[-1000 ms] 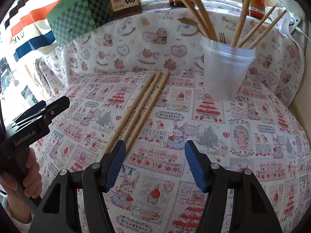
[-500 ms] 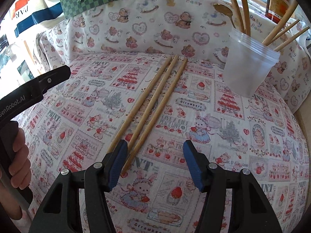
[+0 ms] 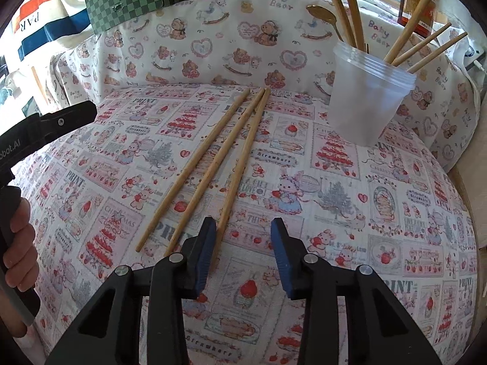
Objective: Organize utensils
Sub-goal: 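Grasp a bamboo chopstick with the right gripper while the left gripper grasps another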
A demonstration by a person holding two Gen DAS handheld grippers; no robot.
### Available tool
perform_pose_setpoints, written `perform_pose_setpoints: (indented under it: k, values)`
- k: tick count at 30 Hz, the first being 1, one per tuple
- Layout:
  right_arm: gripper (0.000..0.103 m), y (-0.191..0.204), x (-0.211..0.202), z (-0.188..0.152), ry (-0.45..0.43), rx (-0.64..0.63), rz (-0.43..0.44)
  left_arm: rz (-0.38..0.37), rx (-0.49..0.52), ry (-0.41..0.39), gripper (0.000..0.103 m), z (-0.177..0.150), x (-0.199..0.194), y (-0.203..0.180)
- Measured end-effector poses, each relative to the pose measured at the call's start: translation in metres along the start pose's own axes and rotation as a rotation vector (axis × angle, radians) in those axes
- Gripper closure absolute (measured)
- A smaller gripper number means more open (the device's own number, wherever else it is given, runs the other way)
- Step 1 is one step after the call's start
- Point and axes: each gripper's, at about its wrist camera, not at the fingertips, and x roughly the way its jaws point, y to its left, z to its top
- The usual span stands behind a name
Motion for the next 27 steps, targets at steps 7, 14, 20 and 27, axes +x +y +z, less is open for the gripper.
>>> perform_pose_setpoints:
  k: [7,14,20,27]
  values:
    - [0.077,0.013,0.001,-0.003,-0.009,-0.076,-0.016,0.02,0.014,0.008,0.002,-0.001,0.003,-0.002]
    - [0.097,-0.011,0.004,0.0,-0.007,0.007,-0.068,0.036,0.087,0.006,0.002,-0.008,0.006,-0.017]
    - [0.097,-0.043,-0.006,0.005,-0.039,0.121,-0.084,-0.05,0.132,0.082,0.002,-0.016,0.013,-0.032]
    - [0.098,-0.058,-0.045,0.01,-0.176,0.174,-0.057,-0.012,0.245,0.145,0.005,-0.031,0.014,-0.06]
